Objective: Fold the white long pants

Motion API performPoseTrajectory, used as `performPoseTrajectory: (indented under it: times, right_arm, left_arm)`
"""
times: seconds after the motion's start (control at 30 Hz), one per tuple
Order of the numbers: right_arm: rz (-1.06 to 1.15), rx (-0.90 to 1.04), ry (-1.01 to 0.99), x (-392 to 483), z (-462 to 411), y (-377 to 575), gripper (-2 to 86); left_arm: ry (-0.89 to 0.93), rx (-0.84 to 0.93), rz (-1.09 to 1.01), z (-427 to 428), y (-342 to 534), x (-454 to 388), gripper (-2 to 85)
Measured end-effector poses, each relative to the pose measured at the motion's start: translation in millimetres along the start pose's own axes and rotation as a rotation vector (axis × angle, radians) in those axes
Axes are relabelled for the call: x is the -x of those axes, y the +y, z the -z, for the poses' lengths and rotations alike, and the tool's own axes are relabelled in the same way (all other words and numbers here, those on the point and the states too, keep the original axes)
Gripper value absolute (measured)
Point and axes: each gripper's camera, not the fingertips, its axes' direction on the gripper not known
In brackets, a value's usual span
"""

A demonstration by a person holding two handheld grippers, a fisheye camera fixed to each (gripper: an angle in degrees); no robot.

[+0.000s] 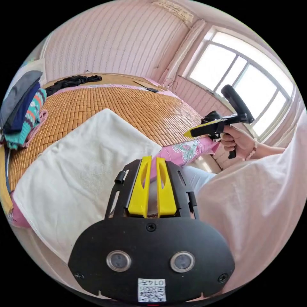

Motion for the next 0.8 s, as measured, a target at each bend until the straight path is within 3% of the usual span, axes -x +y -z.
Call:
performPoseTrajectory:
  times: [0.2,0.4,0.5,0.63,0.7,0.8]
  right_arm:
    - [0.366,0.033,-0.060,94.8,-38.1,-48.3,0.8]
    - [0.921,0.107,0.068,251.5,-100.5,-53.7,12.4]
    - [1.064,0.162,0.103,302.6,-136.7,-49.3,13.6]
    - [1.001,0.279,-0.056,329.6,-162.4,-66.8,13.4]
    - [0.898,0.249,-0.123,324.3,-156.4,-82.9,11.9]
    - [0.688,0.190,-0.263,302.4,-140.5,-116.8,11.5]
  left_arm:
    - [-0.350,-0.185,0.557,89.1,76.3,96.1,6.4]
    - [-0.426,-0.203,0.852,108.5,145.0,154.4,13.2]
    - [-0.343,-0.162,0.969,92.8,155.2,174.1,17.0]
    - [-0.220,-0.143,0.964,78.9,152.2,184.2,12.0]
    - [-0.262,-0.132,0.935,88.2,147.9,178.3,8.3]
    - [-0.358,-0.182,0.731,104.4,132.9,146.7,6.0]
